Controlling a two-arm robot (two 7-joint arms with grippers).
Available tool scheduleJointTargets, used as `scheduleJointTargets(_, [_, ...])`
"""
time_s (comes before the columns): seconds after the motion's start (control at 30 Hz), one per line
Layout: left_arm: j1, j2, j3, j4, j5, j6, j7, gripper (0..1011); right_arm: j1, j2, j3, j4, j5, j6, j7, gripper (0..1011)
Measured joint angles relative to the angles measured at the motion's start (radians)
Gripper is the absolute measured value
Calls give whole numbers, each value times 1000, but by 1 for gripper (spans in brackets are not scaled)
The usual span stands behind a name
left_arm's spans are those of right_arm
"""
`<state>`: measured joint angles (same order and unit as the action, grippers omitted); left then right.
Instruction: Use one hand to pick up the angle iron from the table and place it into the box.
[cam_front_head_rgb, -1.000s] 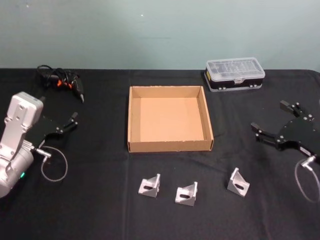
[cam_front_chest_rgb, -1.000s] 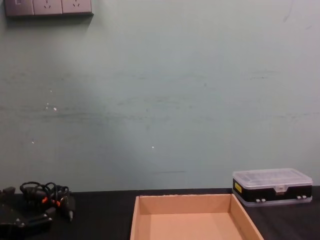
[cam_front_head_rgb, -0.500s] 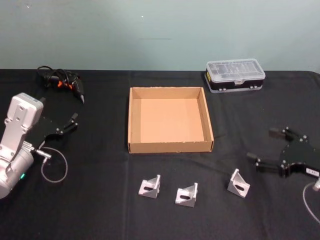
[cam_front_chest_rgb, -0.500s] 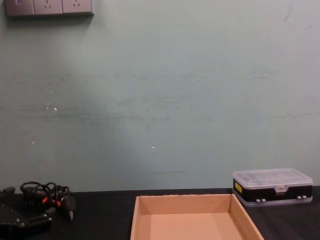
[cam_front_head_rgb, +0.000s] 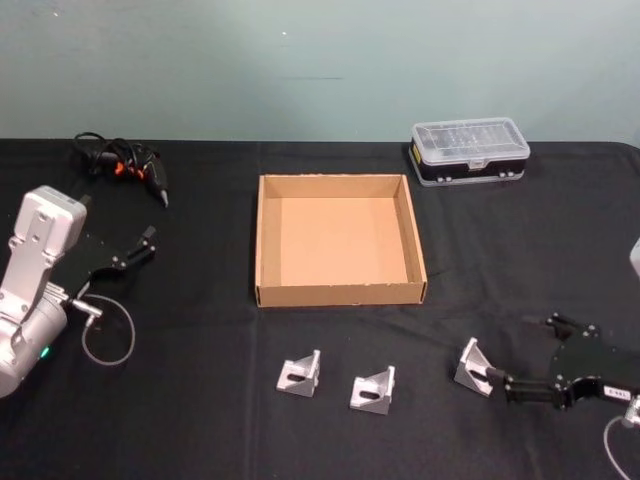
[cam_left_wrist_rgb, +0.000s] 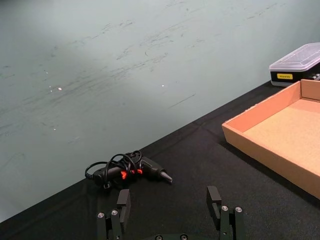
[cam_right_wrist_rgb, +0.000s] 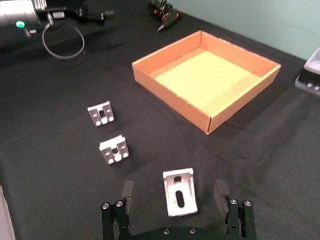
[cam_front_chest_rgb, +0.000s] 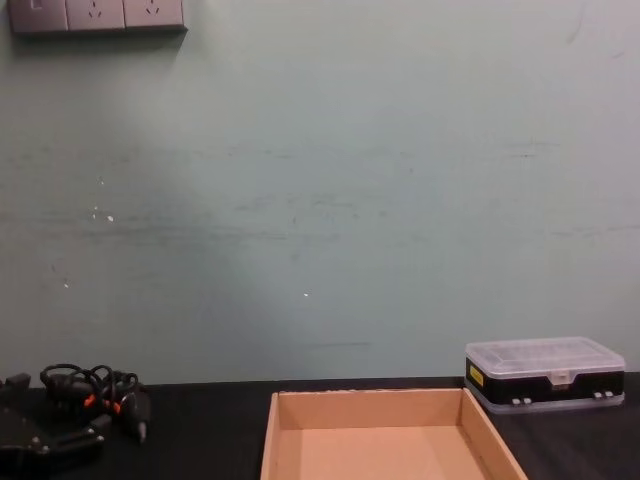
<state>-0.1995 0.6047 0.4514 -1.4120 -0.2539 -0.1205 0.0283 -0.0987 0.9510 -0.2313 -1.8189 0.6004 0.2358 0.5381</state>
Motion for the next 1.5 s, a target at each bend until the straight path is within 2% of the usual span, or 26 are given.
scheduleJointTargets(0.37, [0,0,0,0,0,0,0,1000,35,-8,-49,45,-40,7,13,1004])
scheduleJointTargets(0.93, [0,0,0,0,0,0,0,1000,157,-85,-150,153,-118,20,48,1004])
scheduleJointTargets(1.1, [0,0,0,0,0,0,0,1000,191,-108,-170,180,-130,24,57,1004])
scheduleJointTargets(1.5, [0,0,0,0,0,0,0,1000,223,-138,-192,218,-136,20,64,1004])
